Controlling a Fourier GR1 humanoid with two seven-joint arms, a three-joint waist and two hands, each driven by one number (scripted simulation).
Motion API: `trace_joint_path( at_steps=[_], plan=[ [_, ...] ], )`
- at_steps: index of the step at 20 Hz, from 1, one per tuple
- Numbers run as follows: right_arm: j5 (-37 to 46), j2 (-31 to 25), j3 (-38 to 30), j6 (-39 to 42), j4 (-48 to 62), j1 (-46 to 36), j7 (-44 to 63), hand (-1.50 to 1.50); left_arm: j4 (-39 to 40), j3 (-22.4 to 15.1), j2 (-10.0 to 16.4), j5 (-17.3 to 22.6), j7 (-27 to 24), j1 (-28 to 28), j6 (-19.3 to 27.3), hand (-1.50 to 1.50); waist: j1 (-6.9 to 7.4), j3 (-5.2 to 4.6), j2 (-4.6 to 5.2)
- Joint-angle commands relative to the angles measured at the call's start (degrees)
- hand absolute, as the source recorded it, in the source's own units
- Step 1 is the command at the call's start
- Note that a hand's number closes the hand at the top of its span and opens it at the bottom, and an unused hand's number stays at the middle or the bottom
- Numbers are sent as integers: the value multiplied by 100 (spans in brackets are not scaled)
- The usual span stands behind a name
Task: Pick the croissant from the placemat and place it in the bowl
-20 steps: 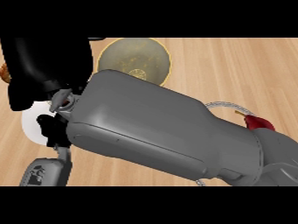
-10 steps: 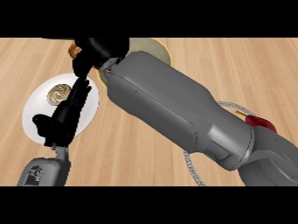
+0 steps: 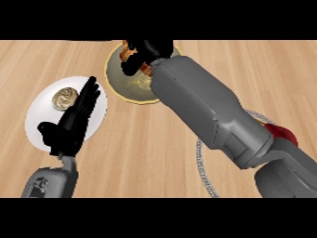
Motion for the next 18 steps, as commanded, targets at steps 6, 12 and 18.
trace_joint_path(
  at_steps=[6,12,18],
  plan=[
    [-890,51,-904,827,757,551,-1473,-150,26,75,51,39,-34,-54,-65,0,91,5,45],
    [-1284,52,-1551,758,625,519,-2582,-150,48,74,52,-18,-52,16,-42,0,8,8,-6],
    [-1583,-16,-2122,182,298,490,-3039,-150,-65,90,78,36,-11,185,-105,0,-92,6,-53]
  ],
)
